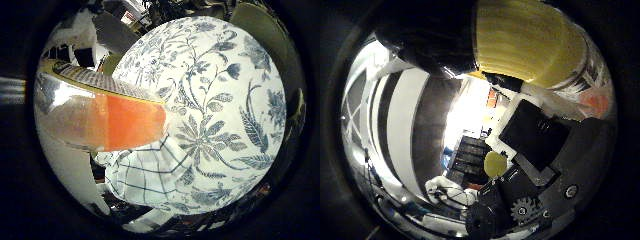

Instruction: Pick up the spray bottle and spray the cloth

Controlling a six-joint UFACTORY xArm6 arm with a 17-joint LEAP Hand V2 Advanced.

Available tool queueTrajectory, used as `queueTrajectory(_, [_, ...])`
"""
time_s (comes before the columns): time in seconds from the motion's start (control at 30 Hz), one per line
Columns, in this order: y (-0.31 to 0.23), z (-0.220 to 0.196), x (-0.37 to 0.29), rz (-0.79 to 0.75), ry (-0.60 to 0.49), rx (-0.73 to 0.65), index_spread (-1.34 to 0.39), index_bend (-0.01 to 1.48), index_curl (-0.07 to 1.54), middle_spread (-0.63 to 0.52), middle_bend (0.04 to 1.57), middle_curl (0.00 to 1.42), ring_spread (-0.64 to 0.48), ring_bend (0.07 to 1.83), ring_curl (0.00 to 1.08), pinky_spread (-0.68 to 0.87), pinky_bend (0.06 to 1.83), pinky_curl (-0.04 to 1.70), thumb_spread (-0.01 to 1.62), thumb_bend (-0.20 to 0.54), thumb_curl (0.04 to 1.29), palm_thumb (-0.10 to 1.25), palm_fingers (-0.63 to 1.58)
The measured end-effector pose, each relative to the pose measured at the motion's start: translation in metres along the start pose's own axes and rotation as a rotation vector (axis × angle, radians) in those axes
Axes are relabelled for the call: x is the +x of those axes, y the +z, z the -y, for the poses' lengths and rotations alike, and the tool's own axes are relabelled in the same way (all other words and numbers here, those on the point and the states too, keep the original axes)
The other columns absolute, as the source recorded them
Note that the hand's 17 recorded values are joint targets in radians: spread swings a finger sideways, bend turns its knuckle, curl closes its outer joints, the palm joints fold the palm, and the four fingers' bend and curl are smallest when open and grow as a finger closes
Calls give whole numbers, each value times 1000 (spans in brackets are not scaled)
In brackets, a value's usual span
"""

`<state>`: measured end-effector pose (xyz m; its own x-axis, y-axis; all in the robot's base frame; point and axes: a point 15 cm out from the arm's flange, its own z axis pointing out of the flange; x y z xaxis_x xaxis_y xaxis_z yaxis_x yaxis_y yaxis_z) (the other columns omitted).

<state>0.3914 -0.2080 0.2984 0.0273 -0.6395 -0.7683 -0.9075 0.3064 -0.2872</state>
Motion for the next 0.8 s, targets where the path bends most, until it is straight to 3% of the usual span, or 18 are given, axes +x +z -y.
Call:
queueTrajectory(0.37, [-56,-62,-79,-485,-164,-421,-174,1271,730,-97,1422,675,-216,1376,759,-163,1214,1056,1087,-16,456,1001,1116])
queueTrajectory(0.8, [-26,-81,-163,-810,-309,-569,-172,1273,713,-98,1429,666,-220,1352,783,-186,1120,1207,1127,-15,430,982,1126])
